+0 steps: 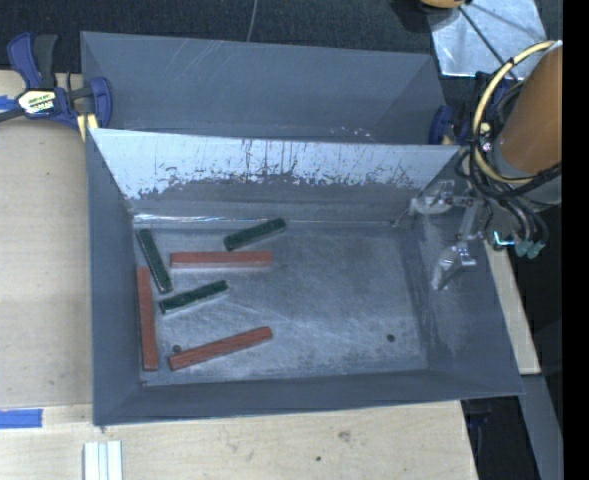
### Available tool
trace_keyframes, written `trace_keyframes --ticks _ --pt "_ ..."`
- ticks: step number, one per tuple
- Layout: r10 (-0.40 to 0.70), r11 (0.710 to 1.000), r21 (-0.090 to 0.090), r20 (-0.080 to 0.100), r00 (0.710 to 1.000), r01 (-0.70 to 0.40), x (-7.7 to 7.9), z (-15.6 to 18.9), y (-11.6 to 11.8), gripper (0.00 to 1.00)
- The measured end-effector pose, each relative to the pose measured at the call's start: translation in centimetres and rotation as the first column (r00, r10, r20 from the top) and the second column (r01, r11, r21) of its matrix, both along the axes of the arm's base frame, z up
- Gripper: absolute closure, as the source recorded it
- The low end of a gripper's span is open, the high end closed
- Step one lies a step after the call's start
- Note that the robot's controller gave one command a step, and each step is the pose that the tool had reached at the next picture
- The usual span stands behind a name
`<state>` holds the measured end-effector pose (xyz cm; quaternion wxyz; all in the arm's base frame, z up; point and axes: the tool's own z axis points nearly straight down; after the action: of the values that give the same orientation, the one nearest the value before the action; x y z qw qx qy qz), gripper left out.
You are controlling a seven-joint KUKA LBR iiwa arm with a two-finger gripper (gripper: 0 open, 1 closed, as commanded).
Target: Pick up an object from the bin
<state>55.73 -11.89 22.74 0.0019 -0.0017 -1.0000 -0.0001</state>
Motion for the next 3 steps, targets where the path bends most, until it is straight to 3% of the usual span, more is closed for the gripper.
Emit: trace_keyframes --ticks 1,2,3 --pt "0.003 1.000 -0.002 0.008 1.000 -0.003 0.2 0.4 0.0 0.00" --pt "0.075 0.997 -0.003 0.013 0.997 -0.075 3.4 -4.2 2.6 0.00" --pt "0.241 0.970 -0.001 0.007 0.970 -0.241 5.0 -6.9 4.0 0.00"
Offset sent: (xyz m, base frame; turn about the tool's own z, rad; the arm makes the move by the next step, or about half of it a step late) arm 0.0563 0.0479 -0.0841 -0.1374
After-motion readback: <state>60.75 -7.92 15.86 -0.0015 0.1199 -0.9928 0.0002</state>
